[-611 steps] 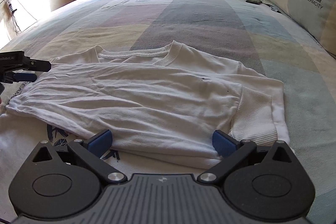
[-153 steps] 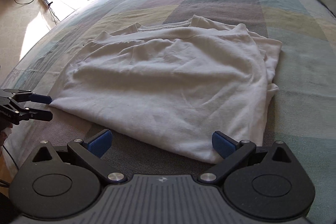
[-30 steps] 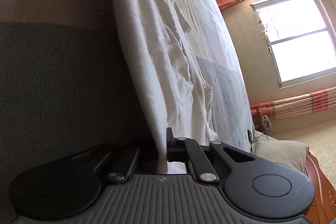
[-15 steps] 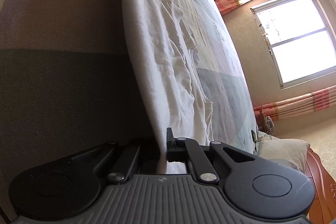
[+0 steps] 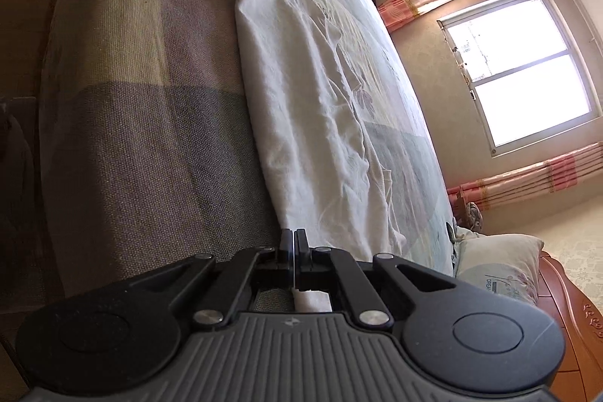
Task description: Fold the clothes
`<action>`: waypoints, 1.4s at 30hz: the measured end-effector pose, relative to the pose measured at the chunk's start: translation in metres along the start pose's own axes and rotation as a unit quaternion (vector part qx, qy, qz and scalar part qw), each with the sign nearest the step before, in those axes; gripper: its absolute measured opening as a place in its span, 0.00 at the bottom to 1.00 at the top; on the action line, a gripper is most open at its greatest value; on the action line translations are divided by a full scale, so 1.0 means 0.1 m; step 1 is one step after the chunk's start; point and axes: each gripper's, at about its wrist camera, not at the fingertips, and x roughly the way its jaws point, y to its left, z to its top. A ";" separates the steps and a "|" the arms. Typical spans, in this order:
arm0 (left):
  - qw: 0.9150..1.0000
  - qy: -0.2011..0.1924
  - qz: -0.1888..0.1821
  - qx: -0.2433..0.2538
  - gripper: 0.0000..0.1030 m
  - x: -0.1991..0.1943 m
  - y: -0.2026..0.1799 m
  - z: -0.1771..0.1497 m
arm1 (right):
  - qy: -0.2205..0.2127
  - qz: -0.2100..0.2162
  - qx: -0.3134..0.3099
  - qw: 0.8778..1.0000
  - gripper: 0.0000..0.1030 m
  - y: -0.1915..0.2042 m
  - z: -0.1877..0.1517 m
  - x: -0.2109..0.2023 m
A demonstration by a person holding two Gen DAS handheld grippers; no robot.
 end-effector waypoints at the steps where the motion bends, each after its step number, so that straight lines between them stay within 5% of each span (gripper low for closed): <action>1: 1.000 0.003 0.002 0.001 0.09 0.02 -0.01 -0.01 | 0.000 -0.005 0.000 1.000 0.03 0.04 -0.01 0.00; 4: 1.000 0.009 0.011 0.004 0.10 0.09 -0.03 -0.02 | 0.005 -0.021 -0.007 1.000 0.09 0.12 -0.01 0.04; 8: 0.999 0.011 0.025 0.017 0.12 0.24 -0.01 -0.03 | 0.011 -0.029 -0.009 0.999 0.31 0.09 -0.02 0.21; 10: 0.999 0.012 0.031 0.028 0.30 0.37 -0.01 0.00 | 0.016 -0.038 -0.010 0.999 0.32 0.04 -0.03 0.31; 11: 0.999 0.010 0.035 0.035 0.51 0.43 -0.02 0.01 | 0.019 -0.044 -0.012 0.999 0.36 0.03 -0.03 0.36; 14: 0.998 -0.011 0.046 0.039 0.54 0.56 0.03 0.06 | 0.025 -0.053 -0.004 0.998 0.44 -0.05 -0.05 0.52; 25: 0.998 -0.014 0.046 0.051 0.56 0.97 0.16 0.18 | 0.028 -0.066 0.020 0.997 0.44 -0.28 0.02 0.95; 28: 0.999 -0.001 0.013 0.039 0.32 0.95 0.16 0.11 | 0.031 -0.061 0.027 0.997 0.43 -0.29 0.02 0.96; 29: 0.999 0.003 0.002 0.039 0.11 0.95 0.14 0.09 | 0.032 -0.057 0.031 0.997 0.39 -0.30 0.01 0.96; 30: 0.999 0.000 0.001 0.041 0.04 0.94 0.12 0.07 | 0.032 -0.055 0.035 0.997 0.34 -0.30 0.00 0.95; 32: 0.999 -0.010 0.012 0.038 0.03 0.92 0.10 0.05 | 0.029 -0.054 0.039 0.997 0.06 -0.29 -0.01 0.93; 42: 0.998 -0.038 0.054 0.014 0.03 0.40 0.26 0.03 | 0.014 -0.073 0.060 0.995 0.05 -0.36 -0.02 0.64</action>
